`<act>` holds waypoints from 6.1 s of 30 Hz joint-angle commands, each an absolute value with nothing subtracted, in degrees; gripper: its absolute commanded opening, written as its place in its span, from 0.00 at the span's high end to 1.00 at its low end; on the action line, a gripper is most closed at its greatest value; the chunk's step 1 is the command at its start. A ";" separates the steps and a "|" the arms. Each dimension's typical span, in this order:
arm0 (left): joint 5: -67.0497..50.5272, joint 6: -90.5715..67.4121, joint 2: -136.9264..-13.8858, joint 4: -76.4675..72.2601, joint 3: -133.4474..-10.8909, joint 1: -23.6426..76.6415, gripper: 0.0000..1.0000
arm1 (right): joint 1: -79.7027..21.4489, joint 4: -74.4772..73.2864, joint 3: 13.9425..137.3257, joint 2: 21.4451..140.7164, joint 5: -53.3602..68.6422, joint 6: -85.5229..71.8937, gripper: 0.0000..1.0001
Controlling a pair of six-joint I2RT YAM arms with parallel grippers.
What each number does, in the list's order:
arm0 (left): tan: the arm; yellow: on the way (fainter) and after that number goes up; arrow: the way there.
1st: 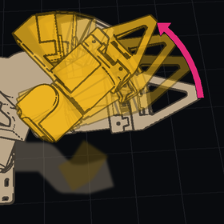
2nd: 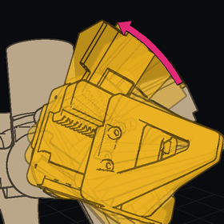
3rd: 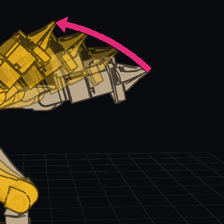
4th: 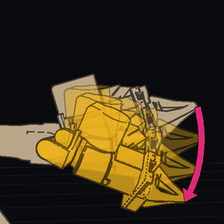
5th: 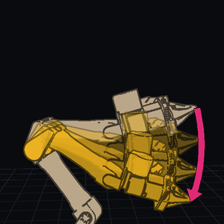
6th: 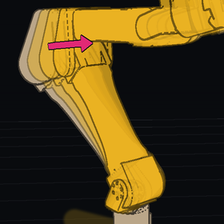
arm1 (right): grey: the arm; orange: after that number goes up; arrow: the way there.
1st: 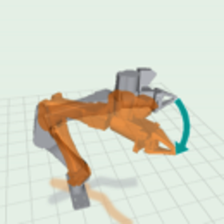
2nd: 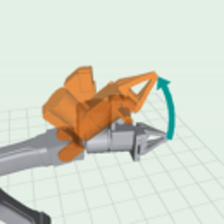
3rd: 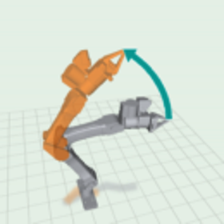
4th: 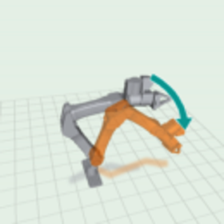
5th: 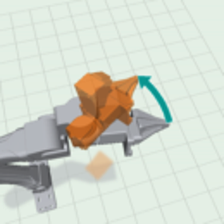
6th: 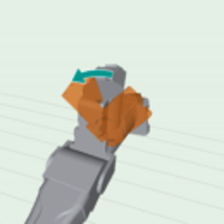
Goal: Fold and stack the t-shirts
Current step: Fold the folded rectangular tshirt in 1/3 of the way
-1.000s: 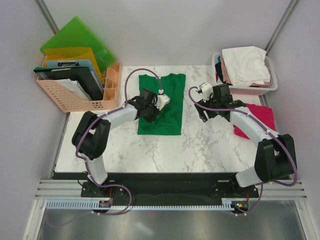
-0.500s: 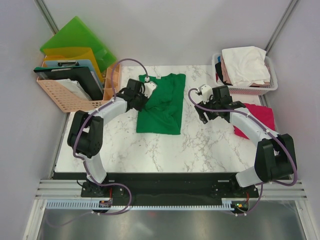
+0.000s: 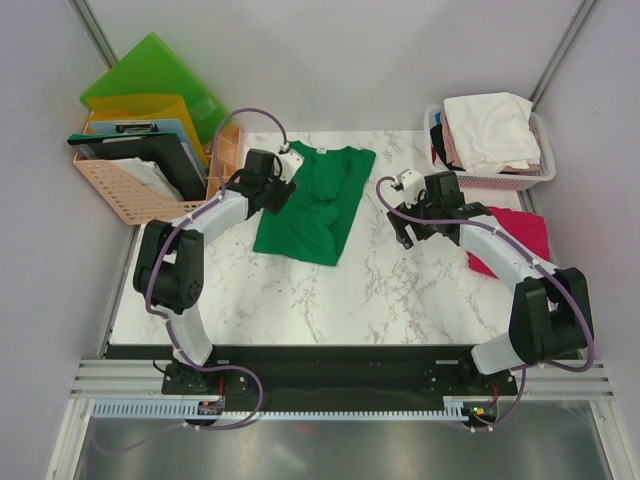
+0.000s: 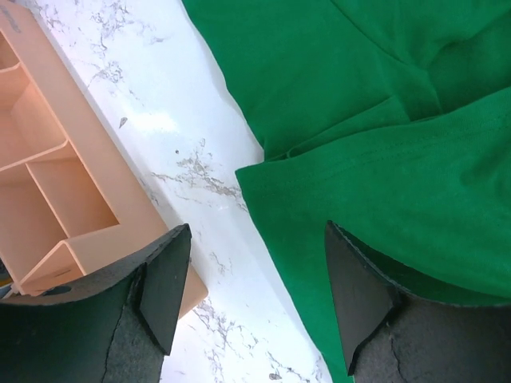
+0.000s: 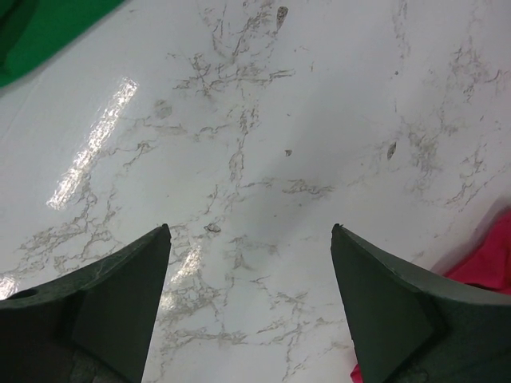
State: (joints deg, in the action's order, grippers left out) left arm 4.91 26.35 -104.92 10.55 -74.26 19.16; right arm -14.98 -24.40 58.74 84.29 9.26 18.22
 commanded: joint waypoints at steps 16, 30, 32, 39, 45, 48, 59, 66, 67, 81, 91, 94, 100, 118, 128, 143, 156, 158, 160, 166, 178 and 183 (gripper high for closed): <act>-2.91 24.08 -83.25 6.07 -55.29 18.29 0.24 | -17.49 -27.25 81.73 105.89 48.31 3.61 0.18; 0.26 28.22 -62.93 9.22 -45.00 6.24 0.24 | -21.18 -22.86 95.62 123.48 51.85 0.53 0.23; 0.18 27.51 -62.32 9.41 -44.39 6.24 0.24 | -21.53 -21.80 97.63 125.15 52.03 0.00 0.24; 0.18 25.58 -62.58 9.84 -43.59 6.24 0.24 | -22.41 -21.01 102.65 129.02 50.54 -3.17 0.25; 0.18 26.19 -62.58 10.02 -43.77 6.15 0.24 | -22.32 -21.27 101.08 128.50 47.56 -0.71 0.26; 0.18 26.37 -63.01 10.02 -43.33 6.15 0.24 | -22.15 -21.27 99.41 126.74 45.19 0.95 0.26; -1.23 25.93 -63.37 8.79 -41.05 6.15 0.24 | -20.04 -22.94 95.80 120.33 41.84 3.08 0.28; -2.37 24.87 -64.34 7.82 -39.99 6.15 0.24 | -19.86 -22.76 97.90 123.12 41.75 2.55 0.28; -2.37 24.79 -64.34 7.82 -39.90 6.15 0.25 | -19.78 -22.68 99.56 124.09 41.92 2.11 0.28; -0.62 27.42 -62.23 8.52 -39.29 6.15 0.24 | -21.36 -21.09 106.88 133.16 41.66 0.00 0.32; -0.62 27.25 -62.75 8.61 -39.11 6.15 0.24 | -21.18 -20.39 103.19 129.47 40.34 0.17 1.00; -0.53 27.25 -62.67 8.44 -38.24 6.15 0.24 | -20.22 -20.56 101.69 126.22 40.87 0.00 1.00; -0.70 26.98 -63.10 7.30 -37.53 6.15 0.24 | -18.46 -25.22 100.55 119.63 41.57 1.14 1.00; -2.46 26.37 -63.37 7.47 -37.00 6.15 0.24 | -16.44 -32.17 93.78 113.30 40.08 8.61 0.15; -3.96 25.22 -64.95 6.86 -36.21 6.24 0.26 | -23.81 -28.66 81.68 106.00 28.31 13.18 1.00; -5.10 25.40 -65.57 7.21 -34.54 6.24 0.26 | -27.77 -29.09 98.33 124.08 29.09 9.50 0.07; -5.27 25.93 -66.09 7.12 -35.59 6.24 0.26 | -28.04 -30.93 93.87 128.24 27.42 11.69 0.08; -5.62 25.58 -66.53 7.12 -35.77 6.24 0.26 | -28.12 -31.29 93.26 126.92 26.72 12.65 0.08; -5.63 25.58 -66.62 6.86 -35.42 6.24 0.26 | -28.21 -30.94 92.73 124.03 26.19 13.88 0.07; -5.54 26.28 -67.15 6.50 -33.75 6.24 0.26 | -29.53 -30.76 93.34 112.09 22.24 17.57 0.02; -5.80 25.84 -68.03 6.24 -33.66 6.24 0.26 | -36.47 -28.40 86.84 106.25 13.37 21.01 0.02; -5.98 25.84 -67.68 6.68 -33.58 6.24 0.26 | -38.67 -27.07 91.31 114.50 9.06 19.60 0.02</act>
State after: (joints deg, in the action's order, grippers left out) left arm -4.93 26.26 -67.96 8.40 -33.78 6.46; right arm -38.13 -27.59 89.06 109.16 13.47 19.86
